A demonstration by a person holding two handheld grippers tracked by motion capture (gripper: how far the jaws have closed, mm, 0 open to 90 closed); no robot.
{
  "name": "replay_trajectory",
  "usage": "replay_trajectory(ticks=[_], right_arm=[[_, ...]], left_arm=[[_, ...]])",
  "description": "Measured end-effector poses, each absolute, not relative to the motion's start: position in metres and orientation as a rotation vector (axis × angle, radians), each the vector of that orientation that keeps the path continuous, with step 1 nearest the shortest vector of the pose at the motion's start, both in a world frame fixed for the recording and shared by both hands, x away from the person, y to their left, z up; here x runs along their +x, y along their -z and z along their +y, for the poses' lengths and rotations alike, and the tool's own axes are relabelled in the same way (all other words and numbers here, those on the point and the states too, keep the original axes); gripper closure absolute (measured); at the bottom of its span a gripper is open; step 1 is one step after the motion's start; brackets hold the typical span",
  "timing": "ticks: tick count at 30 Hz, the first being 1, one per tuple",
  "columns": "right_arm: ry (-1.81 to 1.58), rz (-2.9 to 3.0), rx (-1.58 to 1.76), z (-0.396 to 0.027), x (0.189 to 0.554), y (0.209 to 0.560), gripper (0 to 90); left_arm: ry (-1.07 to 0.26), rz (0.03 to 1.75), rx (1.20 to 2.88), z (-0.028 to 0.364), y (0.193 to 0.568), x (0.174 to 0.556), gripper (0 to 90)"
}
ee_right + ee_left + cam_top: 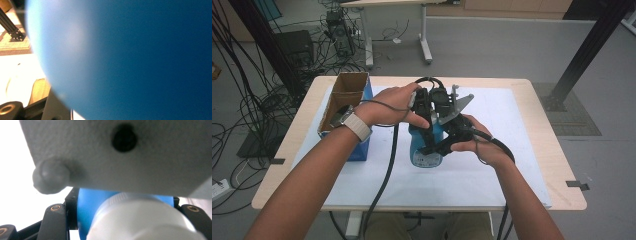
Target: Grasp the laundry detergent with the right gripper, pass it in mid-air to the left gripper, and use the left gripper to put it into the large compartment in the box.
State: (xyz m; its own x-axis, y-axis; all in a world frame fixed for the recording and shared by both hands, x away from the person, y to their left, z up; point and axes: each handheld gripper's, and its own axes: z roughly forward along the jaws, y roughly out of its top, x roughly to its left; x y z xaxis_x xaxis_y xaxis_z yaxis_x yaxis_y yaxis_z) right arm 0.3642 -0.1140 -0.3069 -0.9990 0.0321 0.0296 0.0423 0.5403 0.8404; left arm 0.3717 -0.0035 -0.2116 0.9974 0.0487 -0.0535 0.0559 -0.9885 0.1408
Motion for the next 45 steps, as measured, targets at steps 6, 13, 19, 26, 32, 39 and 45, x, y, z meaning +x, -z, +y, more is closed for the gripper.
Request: replay_trajectory(ticks=[6, 13, 19, 26, 32, 39, 45], right_arm=[[1.498, -2.749, -0.07, -0.1149, 0.364, 0.3076, 43.7], [1.486, -2.759, -0.098, -0.1156, 0.363, 0.3065, 43.7], [1.477, -2.758, -0.11, -0.1146, 0.3621, 0.3058, 43.7], [1.477, -2.757, -0.108, -0.1139, 0.3619, 0.3055, 43.7], [1.48, -2.753, -0.105, -0.1138, 0.3617, 0.3051, 43.7], [1.484, -2.75, -0.1, -0.1134, 0.3618, 0.3052, 43.7], [1.489, -2.749, -0.096, -0.1137, 0.362, 0.3054, 43.7]], left_arm=[[0.071, 0.091, 2.988, -0.0039, 0.2128, 0.371, 38.9], [0.063, 0.075, 2.992, -0.0025, 0.2116, 0.3714, 38.9], [0.053, 0.072, 2.989, -0.0009, 0.2115, 0.3709, 38.9], [0.049, 0.074, 2.985, -0.0002, 0.2112, 0.3699, 38.9], [0.05, 0.083, 2.978, 0.0006, 0.211, 0.3696, 38.9], [0.047, 0.076, 2.981, 0.001, 0.2106, 0.3697, 39.0], [0.048, 0.075, 2.984, 0.0006, 0.2107, 0.3697, 39.0]])
